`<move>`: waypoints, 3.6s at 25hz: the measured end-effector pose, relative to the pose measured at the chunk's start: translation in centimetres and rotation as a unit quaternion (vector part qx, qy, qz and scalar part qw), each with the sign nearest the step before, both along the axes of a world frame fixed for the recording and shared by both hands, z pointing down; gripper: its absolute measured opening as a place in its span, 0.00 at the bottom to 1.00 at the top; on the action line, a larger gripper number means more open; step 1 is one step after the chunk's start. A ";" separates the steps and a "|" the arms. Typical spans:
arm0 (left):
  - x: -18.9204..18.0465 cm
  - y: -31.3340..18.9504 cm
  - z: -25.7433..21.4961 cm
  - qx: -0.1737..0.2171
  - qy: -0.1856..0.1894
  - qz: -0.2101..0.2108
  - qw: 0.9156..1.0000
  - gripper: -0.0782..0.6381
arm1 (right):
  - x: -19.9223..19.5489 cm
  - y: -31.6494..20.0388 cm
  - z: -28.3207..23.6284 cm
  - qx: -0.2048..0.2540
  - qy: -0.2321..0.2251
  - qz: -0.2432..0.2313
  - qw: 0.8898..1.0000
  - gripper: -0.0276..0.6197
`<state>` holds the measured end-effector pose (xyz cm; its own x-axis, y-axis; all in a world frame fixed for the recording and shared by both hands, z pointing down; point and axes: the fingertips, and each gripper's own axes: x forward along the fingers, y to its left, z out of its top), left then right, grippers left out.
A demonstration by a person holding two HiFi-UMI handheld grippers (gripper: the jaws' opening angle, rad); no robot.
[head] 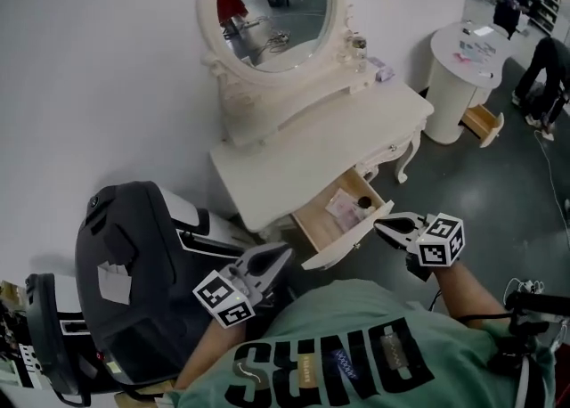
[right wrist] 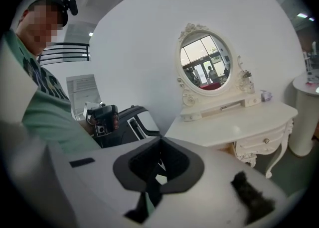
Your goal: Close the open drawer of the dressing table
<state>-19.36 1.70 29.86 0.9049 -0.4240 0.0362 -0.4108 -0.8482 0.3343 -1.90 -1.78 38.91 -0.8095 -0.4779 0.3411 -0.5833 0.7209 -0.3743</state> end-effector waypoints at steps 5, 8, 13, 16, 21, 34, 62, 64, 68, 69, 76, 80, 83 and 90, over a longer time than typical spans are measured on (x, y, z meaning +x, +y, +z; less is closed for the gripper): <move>3.5 -0.9 0.9 -0.020 -0.003 -0.007 1.000 0.12 | 4.1 -0.7 2.0 -0.014 0.003 0.011 1.000 0.06; 5.7 -1.1 1.2 -0.024 -0.019 -0.017 0.999 0.12 | 5.7 -1.5 2.8 -0.012 -0.001 -0.004 1.000 0.06; 9.0 -1.9 1.9 -0.034 -0.035 -0.038 0.998 0.12 | 7.8 -2.4 5.7 -0.023 -0.002 -0.036 0.999 0.06; 10.5 -2.1 2.8 -0.046 -0.056 -0.028 0.997 0.12 | 8.3 -2.7 7.5 -0.036 -0.008 -0.034 0.999 0.06; 11.2 -3.8 4.0 -0.051 -0.078 -0.010 0.996 0.12 | 8.5 -2.8 10.7 -0.055 0.006 -0.024 0.998 0.06; 10.4 -6.5 13.2 -0.109 -0.087 0.072 0.988 0.12 | 7.4 -0.8 22.3 -0.128 0.135 0.041 0.982 0.06; 7.1 -6.0 22.1 -0.185 -0.092 0.046 0.977 0.12 | -1.0 0.0 39.0 -0.228 0.273 -0.046 0.933 0.35; 7.4 -6.0 22.3 -0.186 -0.093 0.050 0.977 0.12 | -1.1 0.0 39.1 -0.226 0.274 -0.047 0.934 0.35; 7.9 -6.1 22.4 -0.185 -0.093 0.053 0.977 0.12 | -1.5 0.1 39.0 -0.219 0.279 -0.059 0.933 0.28; 7.9 -6.2 22.4 -0.186 -0.092 0.052 0.977 0.12 | -1.5 0.2 39.0 -0.216 0.283 -0.063 0.932 0.26; 8.2 -6.5 22.5 -0.186 -0.089 0.052 0.977 0.12 | -1.6 -0.1 39.1 -0.212 0.290 -0.076 0.930 0.25; 8.1 -6.9 22.7 -0.188 -0.085 0.049 0.977 0.12 | -1.8 -0.5 39.0 -0.212 0.291 -0.077 0.930 0.25; 8.0 -7.1 22.7 -0.188 -0.083 0.049 0.977 0.12 | -1.9 -0.8 39.0 -0.211 0.291 -0.079 0.930 0.25; 7.3 -8.0 23.0 -0.189 -0.078 0.041 0.978 0.12 | -2.6 -2.0 39.1 -0.207 0.292 -0.082 0.930 0.25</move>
<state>-12.07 -6.31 52.88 0.9062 -0.2800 0.3169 -0.4177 -0.7090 0.5681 -4.46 -3.82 78.05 -0.4787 -0.0932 0.8730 -0.6690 0.6827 -0.2940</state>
